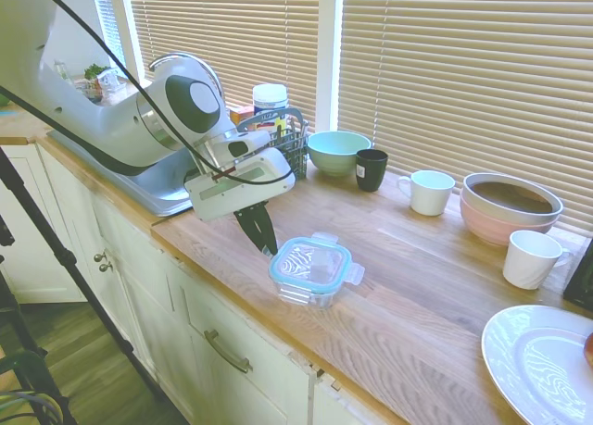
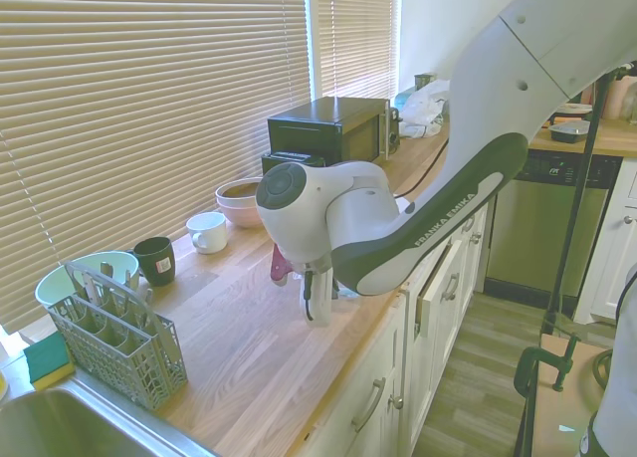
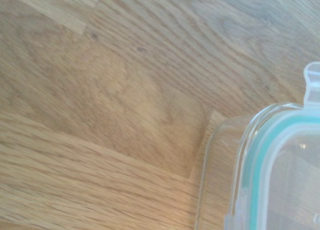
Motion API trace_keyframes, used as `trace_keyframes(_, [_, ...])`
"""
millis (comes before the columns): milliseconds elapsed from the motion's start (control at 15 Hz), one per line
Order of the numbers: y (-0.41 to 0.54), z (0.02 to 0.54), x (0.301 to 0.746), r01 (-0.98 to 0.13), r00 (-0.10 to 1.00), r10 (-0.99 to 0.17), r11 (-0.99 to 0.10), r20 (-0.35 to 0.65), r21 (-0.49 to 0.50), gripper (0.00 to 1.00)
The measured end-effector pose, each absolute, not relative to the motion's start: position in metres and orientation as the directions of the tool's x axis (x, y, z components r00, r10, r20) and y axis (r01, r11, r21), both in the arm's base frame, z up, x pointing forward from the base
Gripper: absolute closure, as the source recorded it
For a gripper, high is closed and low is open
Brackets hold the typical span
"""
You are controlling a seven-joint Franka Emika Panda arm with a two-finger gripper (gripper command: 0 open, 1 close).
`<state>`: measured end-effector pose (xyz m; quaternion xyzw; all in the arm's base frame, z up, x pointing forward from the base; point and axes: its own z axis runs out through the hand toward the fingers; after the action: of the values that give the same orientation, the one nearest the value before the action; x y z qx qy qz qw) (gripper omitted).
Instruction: Cover the lid of the food container
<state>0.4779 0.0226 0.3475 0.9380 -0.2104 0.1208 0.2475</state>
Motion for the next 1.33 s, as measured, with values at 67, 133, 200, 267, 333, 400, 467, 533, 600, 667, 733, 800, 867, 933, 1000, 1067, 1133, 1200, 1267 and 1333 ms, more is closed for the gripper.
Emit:
trace_keyframes(67, [0.024,0.347,0.478,-0.455,0.882,-0.337,-0.789,0.33,0.412,0.0])
trace_keyframes(133, [0.025,0.347,0.478,-0.456,0.882,-0.338,-0.79,0.329,0.41,0.0])
trace_keyframes(200, [0.025,0.347,0.479,-0.457,0.881,-0.339,-0.79,0.33,0.408,0.0])
trace_keyframes(267, [0.025,0.349,0.48,-0.461,0.879,-0.343,-0.79,0.332,0.404,0.0])
trace_keyframes(333, [0.026,0.351,0.482,-0.466,0.876,-0.347,-0.791,0.335,0.397,0.0])
trace_keyframes(400, [0.026,0.354,0.483,-0.475,0.871,-0.359,-0.792,0.336,0.384,0.0])
trace_keyframes(467, [0.027,0.358,0.484,-0.49,0.862,-0.379,-0.793,0.337,0.362,0.0])
trace_keyframes(533, [0.028,0.366,0.484,-0.508,0.851,-0.404,-0.795,0.336,0.332,0.0])
trace_keyframes(600, [0.029,0.376,0.483,-0.525,0.84,-0.43,-0.797,0.332,0.297,0.0])
trace_keyframes(667, [0.029,0.389,0.48,-0.543,0.827,-0.46,-0.801,0.323,0.253,0.0])
trace_keyframes(733, [0.029,0.404,0.476,-0.559,0.816,-0.488,-0.804,0.311,0.204,0.0])
trace_keyframes(800, [0.026,0.42,0.469,-0.572,0.804,-0.514,-0.805,0.299,0.157,0.0])
trace_keyframes(867, [0.022,0.435,0.459,-0.588,0.792,-0.54,-0.801,0.285,0.117,0.0])
trace_keyframes(933, [0.016,0.447,0.448,-0.604,0.779,-0.566,-0.793,0.269,0.082,0.0])
trace_keyframes(1000, [0.008,0.456,0.436,-0.621,0.766,-0.591,-0.782,0.253,0.051,0.0])
trace_keyframes(1067, [-0.001,0.462,0.424,-0.639,0.751,-0.617,-0.769,0.236,0.025,0.0])
trace_keyframes(1133, [-0.01,0.464,0.412,-0.659,0.735,-0.643,-0.752,0.215,0.006,0.0])
trace_keyframes(1200, [-0.017,0.464,0.4,-0.679,0.719,-0.667,-0.734,0.196,-0.008,0.0])
trace_keyframes(1267, [-0.025,0.461,0.39,-0.698,0.702,-0.688,-0.716,0.182,-0.018,0.0])
trace_keyframes(1333, [-0.029,0.457,0.383,-0.713,0.689,-0.706,-0.701,0.164,-0.022,0.0])
